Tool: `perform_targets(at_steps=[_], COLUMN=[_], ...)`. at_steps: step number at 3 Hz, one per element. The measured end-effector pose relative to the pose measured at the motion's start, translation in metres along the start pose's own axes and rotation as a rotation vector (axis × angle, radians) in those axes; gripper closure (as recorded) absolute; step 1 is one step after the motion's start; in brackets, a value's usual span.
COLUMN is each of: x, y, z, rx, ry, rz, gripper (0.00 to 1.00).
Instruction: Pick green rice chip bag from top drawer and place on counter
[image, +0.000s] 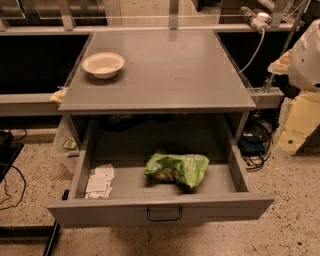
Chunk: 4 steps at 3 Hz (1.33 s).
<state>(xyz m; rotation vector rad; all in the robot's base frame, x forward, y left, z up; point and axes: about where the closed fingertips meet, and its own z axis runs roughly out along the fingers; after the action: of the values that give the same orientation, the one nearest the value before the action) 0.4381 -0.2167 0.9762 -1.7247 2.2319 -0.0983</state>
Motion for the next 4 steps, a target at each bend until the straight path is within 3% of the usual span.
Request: perform_targets(at_steps=[1,2,4], x=[0.0,-0.003,-0.037], y=[0.0,0.001,0.001], z=[0.0,0.009,0.077], rx=[0.0,0.018,0.045], ry=[0.0,-0.031,-0.193], rz=[0.0,0.002,0.024], gripper=[0.0,0.18,0.65])
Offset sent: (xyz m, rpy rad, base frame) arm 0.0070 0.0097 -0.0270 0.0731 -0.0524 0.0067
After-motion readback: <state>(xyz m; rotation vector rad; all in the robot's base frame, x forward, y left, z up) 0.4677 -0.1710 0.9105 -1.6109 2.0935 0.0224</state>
